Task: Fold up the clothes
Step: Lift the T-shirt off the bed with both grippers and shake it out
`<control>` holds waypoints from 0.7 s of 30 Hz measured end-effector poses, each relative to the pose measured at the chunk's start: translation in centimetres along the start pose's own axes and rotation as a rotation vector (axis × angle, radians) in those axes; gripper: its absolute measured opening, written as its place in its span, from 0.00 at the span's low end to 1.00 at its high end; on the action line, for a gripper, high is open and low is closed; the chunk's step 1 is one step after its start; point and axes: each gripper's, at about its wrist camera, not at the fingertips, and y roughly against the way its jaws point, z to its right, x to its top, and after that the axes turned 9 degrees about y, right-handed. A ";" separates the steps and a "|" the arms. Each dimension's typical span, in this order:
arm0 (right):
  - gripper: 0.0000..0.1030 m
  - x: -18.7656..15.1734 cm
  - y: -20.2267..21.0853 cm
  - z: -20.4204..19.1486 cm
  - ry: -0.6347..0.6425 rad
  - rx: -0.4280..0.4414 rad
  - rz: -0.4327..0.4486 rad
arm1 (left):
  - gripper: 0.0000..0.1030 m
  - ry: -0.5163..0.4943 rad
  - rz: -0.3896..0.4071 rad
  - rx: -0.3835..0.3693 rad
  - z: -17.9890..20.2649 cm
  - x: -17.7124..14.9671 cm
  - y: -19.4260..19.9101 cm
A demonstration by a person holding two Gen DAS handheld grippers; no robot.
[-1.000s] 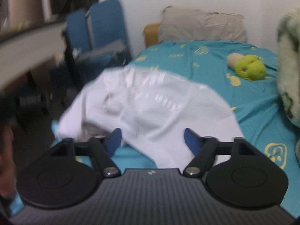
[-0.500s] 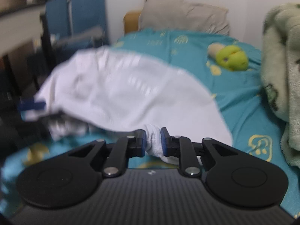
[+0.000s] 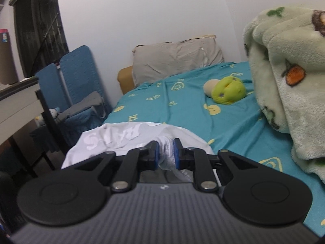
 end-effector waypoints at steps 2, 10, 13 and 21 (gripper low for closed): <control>0.17 -0.2 -0.1 -0.1 0.007 0.002 -0.004 | 0.66 0.067 -0.013 0.015 -1.2 0.6 -0.4; 0.17 0.9 1.9 -1.1 0.035 0.074 0.102 | 0.64 -0.099 -0.015 -0.071 1.2 -1.1 0.3; 0.16 1.9 3.1 -1.1 0.023 0.109 0.153 | 0.64 -0.170 -0.014 -0.095 2.3 -2.0 0.3; 0.16 3.6 5.2 -0.1 -0.025 0.146 0.229 | 0.29 0.092 0.108 -0.127 -0.6 0.4 2.2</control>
